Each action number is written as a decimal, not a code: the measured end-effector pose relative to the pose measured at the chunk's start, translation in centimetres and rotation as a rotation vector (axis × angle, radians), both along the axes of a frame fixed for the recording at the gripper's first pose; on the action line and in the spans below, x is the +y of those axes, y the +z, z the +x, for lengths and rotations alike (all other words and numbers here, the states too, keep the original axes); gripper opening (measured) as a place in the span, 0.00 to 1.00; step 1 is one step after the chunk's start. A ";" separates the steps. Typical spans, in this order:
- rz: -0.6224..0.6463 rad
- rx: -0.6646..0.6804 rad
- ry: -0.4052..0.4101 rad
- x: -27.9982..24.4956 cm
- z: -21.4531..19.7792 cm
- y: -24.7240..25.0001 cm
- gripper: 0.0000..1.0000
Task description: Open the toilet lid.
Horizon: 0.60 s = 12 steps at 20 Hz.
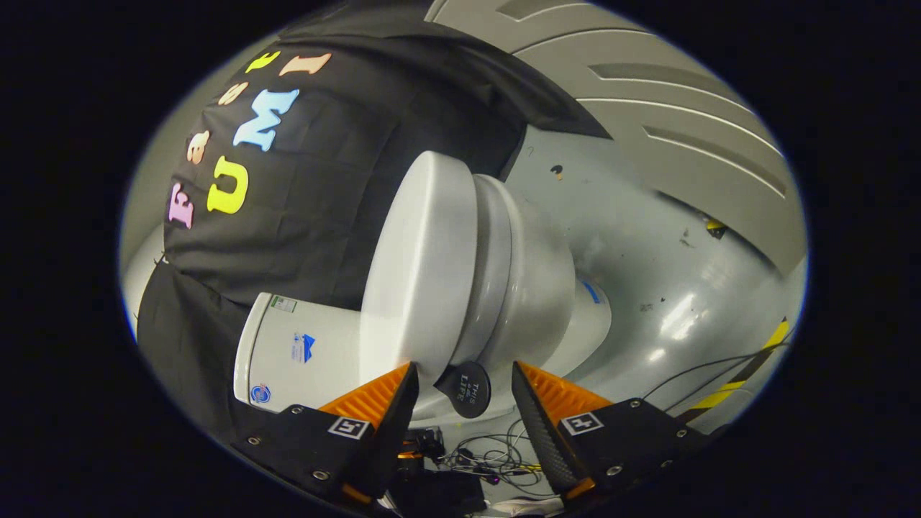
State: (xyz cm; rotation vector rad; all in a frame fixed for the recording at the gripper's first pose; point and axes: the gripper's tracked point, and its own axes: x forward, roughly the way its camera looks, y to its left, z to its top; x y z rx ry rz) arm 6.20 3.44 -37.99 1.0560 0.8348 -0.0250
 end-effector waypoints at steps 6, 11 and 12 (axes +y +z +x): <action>0.129 0.007 -0.039 0.6 0.1 0.3 0.39; 0.195 0.008 -0.085 0.0 0.3 0.8 0.12; 0.215 0.008 -0.093 0.1 0.2 0.9 0.06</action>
